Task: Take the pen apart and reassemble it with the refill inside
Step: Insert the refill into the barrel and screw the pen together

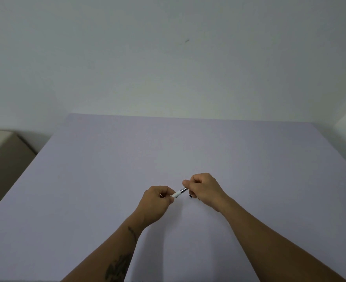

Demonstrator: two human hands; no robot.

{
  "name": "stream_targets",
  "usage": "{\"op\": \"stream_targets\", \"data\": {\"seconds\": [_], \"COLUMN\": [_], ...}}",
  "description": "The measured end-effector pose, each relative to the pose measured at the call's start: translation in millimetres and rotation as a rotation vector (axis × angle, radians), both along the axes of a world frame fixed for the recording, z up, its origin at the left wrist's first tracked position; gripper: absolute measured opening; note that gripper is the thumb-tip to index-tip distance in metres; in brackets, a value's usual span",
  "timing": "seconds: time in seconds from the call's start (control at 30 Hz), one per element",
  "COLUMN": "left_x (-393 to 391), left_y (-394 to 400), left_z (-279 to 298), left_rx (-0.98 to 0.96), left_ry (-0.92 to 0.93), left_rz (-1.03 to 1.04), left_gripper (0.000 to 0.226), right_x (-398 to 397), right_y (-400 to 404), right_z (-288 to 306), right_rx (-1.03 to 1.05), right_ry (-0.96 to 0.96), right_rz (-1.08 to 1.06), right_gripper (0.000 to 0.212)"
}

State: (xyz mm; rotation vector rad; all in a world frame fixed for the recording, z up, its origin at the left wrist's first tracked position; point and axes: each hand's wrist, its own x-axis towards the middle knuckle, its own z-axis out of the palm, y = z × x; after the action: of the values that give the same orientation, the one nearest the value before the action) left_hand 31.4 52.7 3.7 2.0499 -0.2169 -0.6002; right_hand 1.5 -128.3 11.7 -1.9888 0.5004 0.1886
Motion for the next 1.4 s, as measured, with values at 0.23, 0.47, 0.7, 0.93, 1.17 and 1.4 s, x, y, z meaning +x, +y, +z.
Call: {"op": "stream_targets", "data": {"seconds": [0.23, 0.47, 0.7, 0.93, 1.17, 1.4], "left_x": [0, 0, -1, 2, 2, -3], "left_y": [-1, 1, -1, 2, 5, 1], "left_z": [5, 6, 7, 1, 0, -2], "left_rx": [0.001, 0.007, 0.008, -0.035, -0.121, -0.181], "left_ry": [0.013, 0.041, 0.046, 0.103, 0.213, 0.250], "left_rz": [0.003, -0.014, -0.033, -0.017, -0.096, -0.107], "left_gripper": [0.017, 0.014, 0.014, 0.016, 0.019, 0.016], "right_x": [-1, -4, -4, -3, -2, -1], "right_y": [-7, -11, -8, -9, -7, 1], "right_z": [12, 11, 5, 14, 19, 16], "right_rx": [0.213, 0.173, 0.035, 0.190, 0.438, 0.396], "right_ry": [0.047, 0.008, 0.027, 0.065, 0.077, 0.053], "right_rz": [-0.022, 0.006, 0.052, 0.014, 0.001, -0.037], "right_gripper": [0.019, 0.007, 0.030, 0.027, 0.019, 0.008]}}
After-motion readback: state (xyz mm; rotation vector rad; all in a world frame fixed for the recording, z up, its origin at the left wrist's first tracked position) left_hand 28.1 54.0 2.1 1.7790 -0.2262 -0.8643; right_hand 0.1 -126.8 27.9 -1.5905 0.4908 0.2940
